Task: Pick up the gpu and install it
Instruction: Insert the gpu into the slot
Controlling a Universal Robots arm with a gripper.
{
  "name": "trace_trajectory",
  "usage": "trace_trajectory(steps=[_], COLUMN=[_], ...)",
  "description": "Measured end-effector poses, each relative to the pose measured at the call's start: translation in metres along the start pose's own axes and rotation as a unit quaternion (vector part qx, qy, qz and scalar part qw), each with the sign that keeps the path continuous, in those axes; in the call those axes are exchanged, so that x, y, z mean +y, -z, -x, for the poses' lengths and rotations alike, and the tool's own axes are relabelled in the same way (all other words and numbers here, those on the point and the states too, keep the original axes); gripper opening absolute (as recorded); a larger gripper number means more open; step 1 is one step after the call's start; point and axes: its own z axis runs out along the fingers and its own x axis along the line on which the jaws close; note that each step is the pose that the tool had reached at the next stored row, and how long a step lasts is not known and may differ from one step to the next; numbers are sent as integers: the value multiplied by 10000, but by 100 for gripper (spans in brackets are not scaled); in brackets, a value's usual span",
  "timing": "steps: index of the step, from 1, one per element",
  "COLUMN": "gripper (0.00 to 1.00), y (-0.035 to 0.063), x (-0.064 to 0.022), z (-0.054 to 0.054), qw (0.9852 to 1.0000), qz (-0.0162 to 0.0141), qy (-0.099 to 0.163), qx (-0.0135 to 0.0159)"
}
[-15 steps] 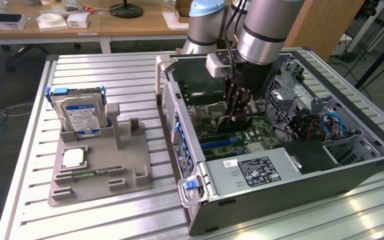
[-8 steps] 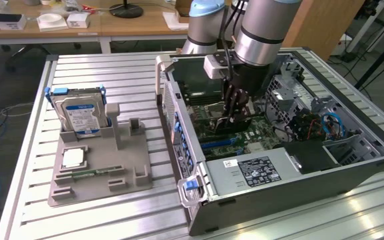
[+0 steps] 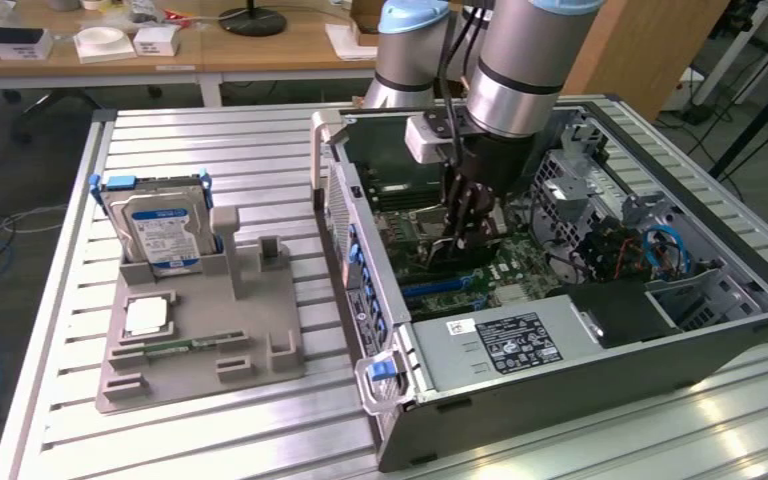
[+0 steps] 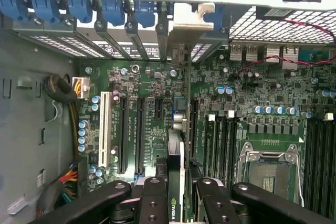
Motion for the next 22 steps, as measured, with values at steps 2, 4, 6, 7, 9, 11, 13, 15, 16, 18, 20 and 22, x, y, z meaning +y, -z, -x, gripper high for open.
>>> trace_trajectory(steps=[2, 4, 6, 7, 9, 11, 13, 15, 16, 18, 20, 22], gripper=[26, 26, 26, 26, 26, 26, 26, 26, 26, 26, 26, 26], y=[-14, -26, -36, -42, -54, -68, -77, -99, -113, -127, -127, -135], x=[0, 0, -1, -1, -2, -1, 0, 8, 8, 7, 8, 25], z=[0, 0, 0, 0, 0, 0, 0, 0, 1, 0, 0, 1], qw=[10000, 10000, 10000, 10000, 10000, 10000, 10000, 10000, 10000, 10000, 10000, 9999], qz=[1, 0, 0, 0, 0, 0, 0, -24, -54, -81, -86, -115], qy=[5, 6, 6, 6, 6, 7, 6, 19, 33, 43, 46, 45], qx=[1, 1, 1, 1, 1, 1, 1, 2, 2, 4, 9, 8])
